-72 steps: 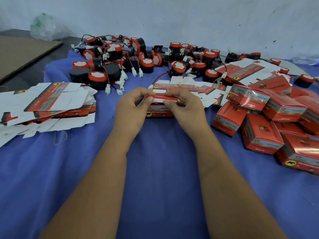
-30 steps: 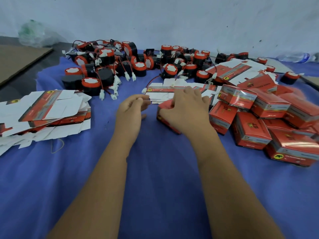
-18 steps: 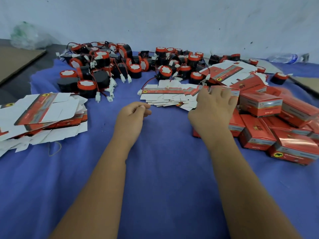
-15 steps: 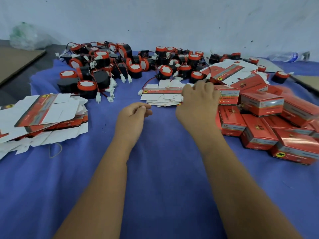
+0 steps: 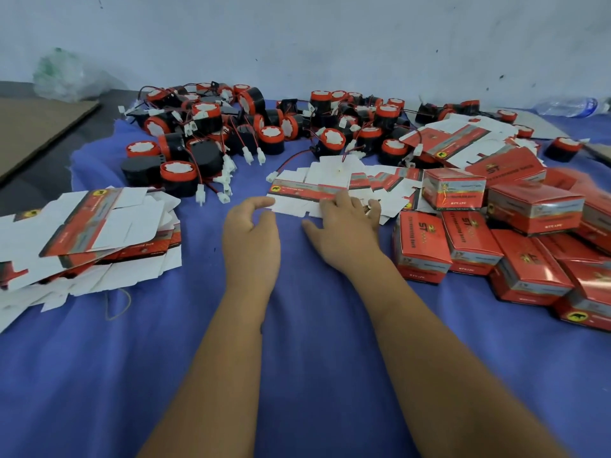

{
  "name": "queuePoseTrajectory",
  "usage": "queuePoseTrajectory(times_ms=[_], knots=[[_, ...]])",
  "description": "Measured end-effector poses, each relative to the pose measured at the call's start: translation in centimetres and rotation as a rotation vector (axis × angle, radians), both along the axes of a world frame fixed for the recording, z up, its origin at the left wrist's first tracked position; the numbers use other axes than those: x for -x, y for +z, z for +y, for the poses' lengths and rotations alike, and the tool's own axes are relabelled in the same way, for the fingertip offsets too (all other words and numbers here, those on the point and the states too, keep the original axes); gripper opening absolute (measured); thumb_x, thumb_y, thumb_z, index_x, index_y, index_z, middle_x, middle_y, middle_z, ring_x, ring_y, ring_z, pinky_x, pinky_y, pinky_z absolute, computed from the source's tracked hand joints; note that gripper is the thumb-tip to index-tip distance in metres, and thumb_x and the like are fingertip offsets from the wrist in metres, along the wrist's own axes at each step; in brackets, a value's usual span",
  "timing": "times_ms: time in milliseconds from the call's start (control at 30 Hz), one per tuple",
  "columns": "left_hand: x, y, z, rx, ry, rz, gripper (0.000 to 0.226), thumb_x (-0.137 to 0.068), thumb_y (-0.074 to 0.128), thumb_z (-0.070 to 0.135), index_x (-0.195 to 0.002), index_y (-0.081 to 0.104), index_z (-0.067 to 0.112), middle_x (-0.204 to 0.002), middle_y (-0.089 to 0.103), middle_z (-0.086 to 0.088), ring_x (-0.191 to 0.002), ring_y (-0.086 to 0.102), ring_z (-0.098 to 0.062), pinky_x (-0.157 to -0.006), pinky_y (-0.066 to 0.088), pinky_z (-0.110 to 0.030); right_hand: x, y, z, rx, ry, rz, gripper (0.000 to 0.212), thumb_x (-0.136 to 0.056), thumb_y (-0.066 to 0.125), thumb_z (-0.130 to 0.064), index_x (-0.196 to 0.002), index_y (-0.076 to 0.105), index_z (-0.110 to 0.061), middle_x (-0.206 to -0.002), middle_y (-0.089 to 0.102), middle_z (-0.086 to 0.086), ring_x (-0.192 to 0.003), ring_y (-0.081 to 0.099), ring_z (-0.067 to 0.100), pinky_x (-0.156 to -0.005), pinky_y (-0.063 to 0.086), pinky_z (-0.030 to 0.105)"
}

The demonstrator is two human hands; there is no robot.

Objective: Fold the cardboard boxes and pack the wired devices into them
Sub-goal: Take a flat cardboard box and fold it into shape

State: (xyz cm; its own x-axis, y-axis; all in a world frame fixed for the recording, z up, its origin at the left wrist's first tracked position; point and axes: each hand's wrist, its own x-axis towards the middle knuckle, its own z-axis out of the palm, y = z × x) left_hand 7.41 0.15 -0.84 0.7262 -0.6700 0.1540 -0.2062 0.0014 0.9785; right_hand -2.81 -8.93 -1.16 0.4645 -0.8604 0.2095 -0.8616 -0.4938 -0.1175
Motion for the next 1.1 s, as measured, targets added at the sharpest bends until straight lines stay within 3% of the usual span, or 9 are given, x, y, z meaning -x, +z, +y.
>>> queuePoseTrajectory(times_ms=[100, 200, 267, 467, 600, 767, 867, 1000, 1100], knots=[[-0.3, 0.1, 0.0, -0.025, 0.092, -0.021, 0.034, -0.094, 0.045, 0.013, -0.123, 0.057, 0.026, -0.121, 0.061, -0.016, -0.117, 0.055, -0.039, -0.085, 0.049, -0.049, 0.2, 0.3, 1.5, 0.044, 0.033, -0.047, 0.04, -0.097, 0.044, -0.049, -0.118, 0.057, -0.018, -0.122, 0.05, 0.004, -0.117, 0.044, 0.026, -0.102, 0.022, 0.045], [-0.1, 0.3, 0.0, -0.132, 0.083, -0.065, 0.045, -0.096, 0.046, 0.017, -0.14, 0.047, 0.023, -0.135, 0.048, 0.008, -0.143, 0.033, -0.035, -0.106, 0.04, -0.053, 0.5, 0.1, 2.7, 0.135, 0.058, -0.024, 0.037, -0.098, 0.046, -0.046, -0.116, 0.057, -0.016, -0.117, 0.054, 0.006, -0.113, 0.047, 0.027, -0.095, 0.027, 0.04], [0.1, 0.2, 0.0, -0.267, 0.052, -0.158, 0.049, -0.095, 0.044, 0.017, -0.144, 0.045, 0.024, -0.152, 0.04, -0.004, -0.149, 0.02, -0.03, -0.115, 0.029, -0.05, 0.9, -0.3, 3.4, 0.154, 0.091, -0.048, 0.042, -0.095, 0.047, -0.053, -0.112, 0.057, -0.016, -0.115, 0.053, 0.006, -0.112, 0.047, 0.028, -0.094, 0.026, 0.037], [-0.1, 0.1, 0.0, -0.32, 0.023, -0.362, 0.035, -0.091, 0.048, 0.018, -0.12, 0.065, 0.027, -0.109, 0.068, -0.007, -0.099, 0.059, -0.03, -0.096, 0.046, -0.047, 1.7, 0.0, 3.6, -0.088, 0.103, -0.255, 0.06, -0.082, 0.06, -0.064, -0.113, 0.052, -0.014, -0.121, 0.053, 0.007, -0.112, 0.051, 0.028, -0.098, 0.038, 0.042], [-0.5, 0.4, 0.0, -0.017, 0.035, -0.066, 0.032, -0.091, 0.05, 0.009, -0.103, 0.07, 0.031, -0.111, 0.068, 0.003, -0.071, 0.057, 0.0, -0.061, 0.047, -0.02, 2.1, 0.3, 3.5, -0.148, 0.15, -0.356, 0.056, -0.08, 0.066, -0.06, -0.115, 0.052, -0.017, -0.115, 0.057, 0.003, -0.104, 0.056, 0.024, -0.093, 0.044, 0.042], [-0.8, 1.2, 0.5, 0.324, 0.042, 0.44, 0.026, -0.097, 0.056, 0.003, -0.111, 0.065, 0.023, -0.107, 0.07, 0.004, -0.101, 0.067, -0.013, -0.079, 0.056, -0.026, 2.7, 0.7, 3.7, -0.358, 0.227, -0.609, 0.038, -0.084, 0.069, -0.045, -0.118, 0.059, -0.03, -0.112, 0.062, -0.013, -0.099, 0.055, 0.006, -0.079, 0.042, 0.021], [-0.7, 1.5, 0.6, 0.356, -0.011, 0.519, 0.026, -0.099, 0.053, 0.003, -0.113, 0.067, 0.019, -0.11, 0.072, -0.004, -0.099, 0.068, -0.016, -0.077, 0.057, -0.024, 2.5, 0.8, 4.2, -0.26, 0.276, -0.497, 0.025, -0.097, 0.055, -0.036, -0.117, 0.06, -0.021, -0.11, 0.067, -0.005, -0.099, 0.059, 0.015, -0.081, 0.046, 0.031], [-0.1, 1.6, 0.7, 0.349, -0.056, 0.398, 0.03, -0.099, 0.053, 0.009, -0.124, 0.066, 0.017, -0.123, 0.067, 0.0, -0.107, 0.065, -0.007, -0.085, 0.053, -0.021, 2.1, 0.9, 3.9, -0.055, 0.175, -0.393, 0.02, -0.104, 0.035, -0.025, -0.09, 0.043, -0.012, -0.076, 0.054, 0.003, -0.072, 0.052, 0.028, -0.063, 0.039, 0.038], [0.6, 1.2, 0.9, 0.276, -0.175, -0.062, 0.051, -0.087, 0.058, 0.021, -0.137, 0.053, 0.031, -0.149, 0.036, 0.013, -0.127, 0.04, 0.012, -0.106, 0.034, -0.016, 2.6, 1.0, 3.3, -0.055, 0.028, -0.661, 0.024, -0.103, 0.037, -0.02, -0.081, 0.041, -0.012, -0.067, 0.046, -0.002, -0.064, 0.044, 0.022, -0.061, 0.033, 0.036]])
